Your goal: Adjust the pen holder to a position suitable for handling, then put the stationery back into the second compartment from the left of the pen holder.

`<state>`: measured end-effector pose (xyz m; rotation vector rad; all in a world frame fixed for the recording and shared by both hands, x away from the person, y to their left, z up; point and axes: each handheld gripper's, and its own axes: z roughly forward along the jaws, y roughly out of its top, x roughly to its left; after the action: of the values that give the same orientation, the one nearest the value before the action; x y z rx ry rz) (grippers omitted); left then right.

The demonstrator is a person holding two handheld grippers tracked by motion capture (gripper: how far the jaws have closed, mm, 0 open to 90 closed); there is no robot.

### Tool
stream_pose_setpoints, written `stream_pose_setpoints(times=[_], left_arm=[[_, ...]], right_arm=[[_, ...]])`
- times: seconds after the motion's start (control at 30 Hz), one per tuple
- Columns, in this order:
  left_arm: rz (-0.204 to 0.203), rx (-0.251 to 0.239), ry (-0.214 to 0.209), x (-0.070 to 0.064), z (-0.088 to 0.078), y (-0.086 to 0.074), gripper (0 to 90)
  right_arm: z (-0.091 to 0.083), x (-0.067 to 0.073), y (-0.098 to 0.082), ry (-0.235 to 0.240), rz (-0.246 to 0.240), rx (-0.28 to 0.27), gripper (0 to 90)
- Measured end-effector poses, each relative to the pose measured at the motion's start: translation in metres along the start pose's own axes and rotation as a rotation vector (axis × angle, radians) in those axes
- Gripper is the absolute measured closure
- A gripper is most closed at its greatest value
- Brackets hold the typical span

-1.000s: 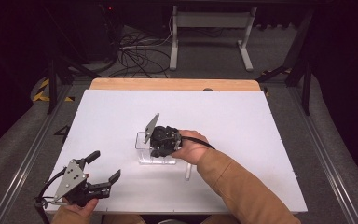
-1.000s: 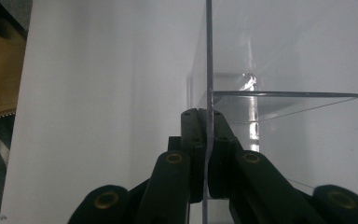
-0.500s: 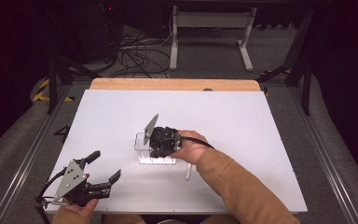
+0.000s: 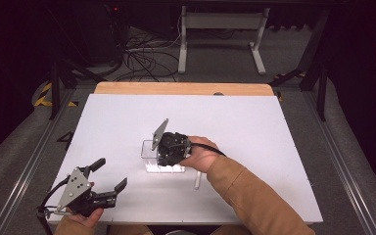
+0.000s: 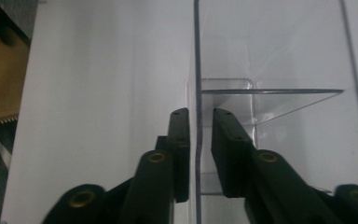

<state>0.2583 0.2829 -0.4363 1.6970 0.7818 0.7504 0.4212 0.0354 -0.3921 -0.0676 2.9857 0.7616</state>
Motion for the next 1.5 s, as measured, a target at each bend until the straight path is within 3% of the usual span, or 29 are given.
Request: stream_pose_setpoints(times=[0.13,0.2,0.23,0.27,0.33,0.4,0.63,0.9,1.07,1.17,1.37,1.5], left_arm=[[-0.003,0.000,0.002,0.000,0.000,0.000,10.6],[0.004,-0.004,0.007,0.002,-0.001,0.001,10.5],[0.004,-0.004,0.007,0.002,-0.001,0.001,10.4],[-0.002,-0.005,0.008,0.004,-0.002,0.002,10.3],[0.000,-0.004,0.011,0.005,-0.002,0.002,10.3],[-0.005,-0.008,0.011,0.007,-0.002,0.002,10.3],[-0.004,-0.011,0.010,0.008,-0.001,0.002,10.3],[-0.014,-0.011,0.011,0.009,-0.003,0.001,10.3],[-0.010,-0.012,0.016,0.009,-0.004,0.000,10.3],[-0.007,-0.015,0.022,0.009,-0.006,0.000,10.3],[-0.017,-0.010,0.019,0.007,-0.005,0.000,10.3],[-0.009,-0.008,0.016,0.008,-0.005,0.000,10.3]], right_arm=[[-0.009,-0.001,-0.003,0.001,0.028,-0.062,65.1],[-0.025,0.001,-0.009,-0.022,0.057,-0.168,51.4],[-0.025,0.001,-0.009,-0.022,0.057,-0.168,51.4],[-0.036,0.004,-0.013,-0.045,0.079,-0.233,43.0],[-0.040,0.005,-0.015,-0.054,0.087,-0.256,40.3],[-0.054,0.008,-0.021,-0.102,0.105,-0.331,30.8],[-0.068,0.013,-0.025,-0.141,0.111,-0.398,23.4],[-0.079,0.020,-0.031,-0.227,0.148,-0.481,0.0],[-0.086,0.023,-0.035,-0.271,0.183,-0.538,0.0],[-0.091,0.025,-0.040,-0.289,0.248,-0.601,0.0],[-0.101,0.025,-0.050,-0.327,0.311,-0.606,1.5],[-0.105,0.027,-0.056,-0.373,0.314,-0.606,5.6]])
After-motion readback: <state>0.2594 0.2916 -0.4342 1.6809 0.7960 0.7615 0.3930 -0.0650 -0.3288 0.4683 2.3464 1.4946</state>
